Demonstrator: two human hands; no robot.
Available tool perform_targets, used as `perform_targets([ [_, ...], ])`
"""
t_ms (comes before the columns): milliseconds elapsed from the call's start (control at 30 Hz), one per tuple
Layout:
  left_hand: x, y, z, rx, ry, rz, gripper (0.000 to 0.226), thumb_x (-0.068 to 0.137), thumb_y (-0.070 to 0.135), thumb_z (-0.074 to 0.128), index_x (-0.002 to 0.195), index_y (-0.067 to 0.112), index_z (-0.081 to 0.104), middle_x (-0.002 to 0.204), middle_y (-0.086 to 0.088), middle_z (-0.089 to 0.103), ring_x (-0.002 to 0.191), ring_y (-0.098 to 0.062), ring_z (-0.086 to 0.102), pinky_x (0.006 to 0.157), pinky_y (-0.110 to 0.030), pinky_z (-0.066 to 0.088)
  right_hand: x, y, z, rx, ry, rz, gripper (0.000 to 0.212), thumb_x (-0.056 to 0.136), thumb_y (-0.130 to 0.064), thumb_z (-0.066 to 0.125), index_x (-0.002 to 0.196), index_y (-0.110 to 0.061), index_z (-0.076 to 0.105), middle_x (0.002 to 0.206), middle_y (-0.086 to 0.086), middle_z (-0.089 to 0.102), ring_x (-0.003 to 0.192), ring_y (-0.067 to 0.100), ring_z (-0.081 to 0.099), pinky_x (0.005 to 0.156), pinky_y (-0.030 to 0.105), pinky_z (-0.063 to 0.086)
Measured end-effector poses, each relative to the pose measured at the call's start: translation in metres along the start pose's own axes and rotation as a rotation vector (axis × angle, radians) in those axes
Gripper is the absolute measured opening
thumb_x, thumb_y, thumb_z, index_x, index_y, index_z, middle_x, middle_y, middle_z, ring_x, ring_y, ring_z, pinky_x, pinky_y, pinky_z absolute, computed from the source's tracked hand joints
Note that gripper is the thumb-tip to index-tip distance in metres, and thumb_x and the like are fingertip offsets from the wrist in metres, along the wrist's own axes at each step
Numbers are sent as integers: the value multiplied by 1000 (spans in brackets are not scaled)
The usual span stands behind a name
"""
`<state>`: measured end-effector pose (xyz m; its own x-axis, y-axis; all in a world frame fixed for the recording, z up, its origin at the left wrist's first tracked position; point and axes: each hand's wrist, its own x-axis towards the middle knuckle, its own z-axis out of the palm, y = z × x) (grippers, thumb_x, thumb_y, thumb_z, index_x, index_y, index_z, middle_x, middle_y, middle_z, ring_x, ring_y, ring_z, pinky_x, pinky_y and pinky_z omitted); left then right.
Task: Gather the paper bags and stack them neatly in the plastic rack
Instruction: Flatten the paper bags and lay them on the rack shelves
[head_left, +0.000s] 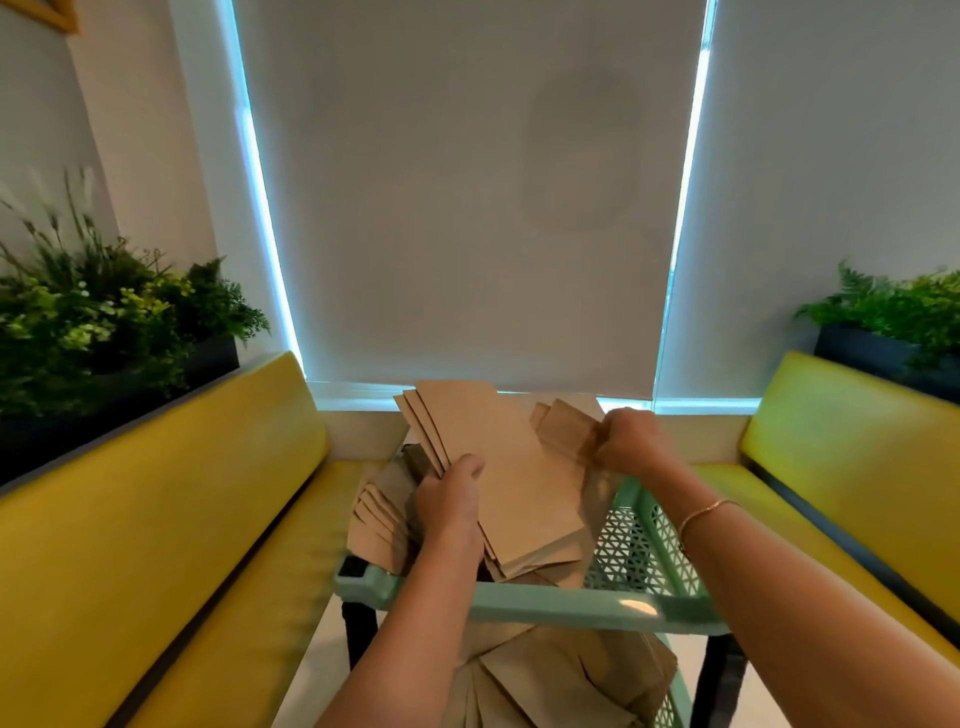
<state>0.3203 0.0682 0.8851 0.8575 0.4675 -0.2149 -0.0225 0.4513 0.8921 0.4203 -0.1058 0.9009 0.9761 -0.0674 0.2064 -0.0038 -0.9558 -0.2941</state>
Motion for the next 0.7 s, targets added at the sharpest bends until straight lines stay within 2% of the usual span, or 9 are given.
perform_targets([
  [100, -2, -2, -1, 17, -6, -11, 14, 82, 5, 65, 92, 13, 61, 100, -7, 62, 96, -26, 57, 92, -37, 47, -6, 0, -6, 84, 71, 15, 27, 76, -11, 60, 101, -17, 70, 105, 10, 66, 99, 28, 62, 85, 35, 53],
  [200, -3, -3, -2, 20, -31, -79, 12, 81, 10, 65, 92, 12, 62, 104, -13, 63, 97, -30, 60, 92, -46, 49, -13, 4, -15, 152, 136, 18, 27, 79, -6, 56, 95, -18, 73, 103, 9, 69, 97, 27, 63, 85, 33, 53],
  [267, -3, -3, -4, 16, -52, -108, 22, 83, 11, 64, 104, 9, 62, 98, -12, 61, 89, -27, 59, 84, -41, 51, -17, 4, -22, 163, 122, -7, 22, 79, -7, 59, 91, -17, 74, 100, 6, 71, 96, 24, 63, 79, 26, 49],
  [333, -1, -5, -4, 12, -69, -125, 28, 83, 11, 64, 110, 7, 60, 98, -12, 61, 89, -27, 59, 81, -40, 52, -20, 4, -27, 164, 79, -38, 17, 79, -10, 64, 93, -15, 73, 102, 4, 70, 97, 20, 61, 74, 22, 43],
  [367, 0, -6, -5, 17, -73, -130, 29, 82, 12, 64, 110, 7, 60, 98, -12, 61, 90, -28, 59, 81, -41, 52, -21, 4, -29, 160, 58, -45, 20, 79, -13, 66, 99, -13, 70, 106, 5, 69, 101, 20, 60, 76, 23, 43],
  [433, -2, -6, -5, 30, -77, -143, 28, 82, 14, 65, 108, 8, 59, 98, -12, 60, 89, -27, 59, 78, -42, 53, -23, 7, -27, 114, -7, -42, 41, 78, -19, 71, 117, -11, 59, 119, 8, 61, 111, 23, 55, 87, 27, 44],
  [500, -2, -7, -5, 36, -71, -153, 30, 80, 15, 66, 109, 10, 58, 104, -15, 61, 94, -31, 60, 83, -46, 53, -22, 9, -19, 6, -96, -36, 59, 77, -26, 72, 129, -10, 49, 128, 9, 54, 119, 25, 50, 96, 30, 43],
  [600, -3, -7, -5, 19, -64, -165, 32, 81, 13, 65, 111, 10, 57, 104, -16, 61, 93, -33, 61, 80, -45, 54, -18, 10, -3, -92, -120, -18, 60, 74, -35, 72, 125, -14, 50, 124, 7, 57, 118, 26, 49, 98, 38, 45],
  [700, 0, -7, -5, 1, -66, -166, 35, 81, 11, 65, 115, 7, 57, 104, -18, 62, 91, -33, 62, 76, -42, 54, -16, 7, 4, -126, -47, -20, 48, 74, -36, 68, 117, -18, 56, 114, 5, 60, 112, 25, 51, 94, 40, 47],
])
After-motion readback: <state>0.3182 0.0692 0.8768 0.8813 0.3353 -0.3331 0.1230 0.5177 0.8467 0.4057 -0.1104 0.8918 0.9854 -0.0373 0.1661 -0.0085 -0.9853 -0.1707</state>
